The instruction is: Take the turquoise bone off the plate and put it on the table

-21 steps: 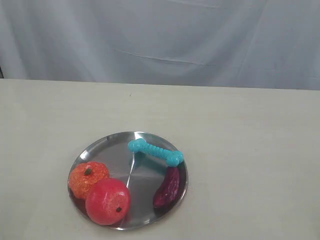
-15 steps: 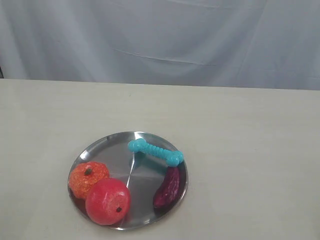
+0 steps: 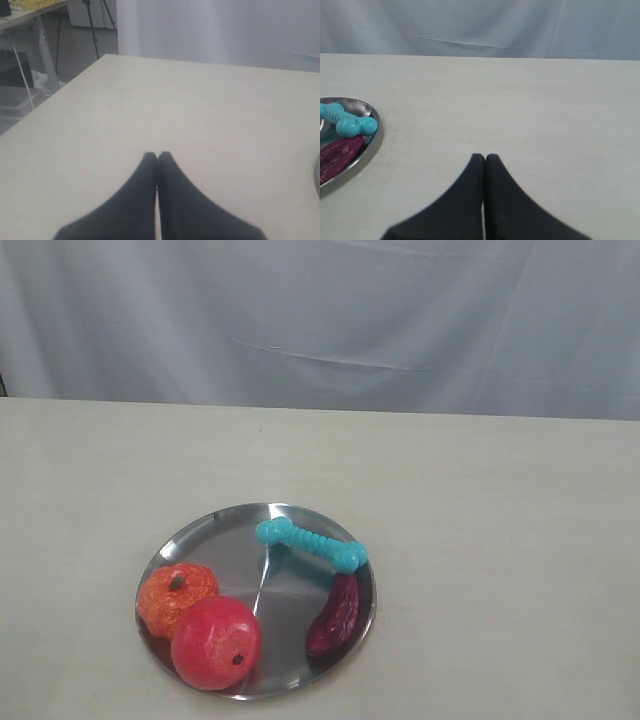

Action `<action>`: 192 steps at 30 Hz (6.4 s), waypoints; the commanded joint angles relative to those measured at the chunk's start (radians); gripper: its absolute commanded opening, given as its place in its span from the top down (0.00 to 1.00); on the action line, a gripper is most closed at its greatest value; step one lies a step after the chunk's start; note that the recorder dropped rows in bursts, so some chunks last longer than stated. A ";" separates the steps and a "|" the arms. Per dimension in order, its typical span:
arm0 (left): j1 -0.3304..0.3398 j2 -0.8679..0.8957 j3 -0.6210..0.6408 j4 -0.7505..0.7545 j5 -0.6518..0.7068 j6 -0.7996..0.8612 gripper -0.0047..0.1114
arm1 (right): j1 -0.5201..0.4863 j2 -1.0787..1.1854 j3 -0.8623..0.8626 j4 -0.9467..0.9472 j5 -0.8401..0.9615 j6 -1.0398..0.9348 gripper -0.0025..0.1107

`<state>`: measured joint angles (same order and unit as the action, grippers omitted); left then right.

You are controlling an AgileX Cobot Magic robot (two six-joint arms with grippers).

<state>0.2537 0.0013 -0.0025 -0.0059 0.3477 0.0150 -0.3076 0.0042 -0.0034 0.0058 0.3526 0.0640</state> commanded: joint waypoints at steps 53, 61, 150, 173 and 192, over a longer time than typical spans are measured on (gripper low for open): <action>0.002 -0.001 0.003 0.006 -0.005 -0.004 0.96 | 0.419 1.108 -1.119 -0.055 0.284 -0.084 0.98; 0.002 -0.001 0.003 0.006 -0.005 -0.004 0.96 | 0.346 1.392 -1.368 0.296 0.500 -0.535 0.98; 0.002 -0.001 0.003 0.006 -0.005 -0.004 0.96 | 0.369 1.570 -1.504 -0.397 0.662 0.155 0.98; 0.002 -0.001 0.003 0.006 -0.005 -0.004 0.96 | 0.365 1.975 -1.338 -0.294 0.582 0.296 0.98; 0.002 -0.001 0.003 0.006 -0.005 -0.004 0.96 | 0.333 2.023 -1.307 -0.247 0.508 0.263 0.88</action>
<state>0.2537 0.0013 -0.0025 -0.0059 0.3477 0.0150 0.0348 2.0188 -1.3175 -0.2402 0.8967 0.3477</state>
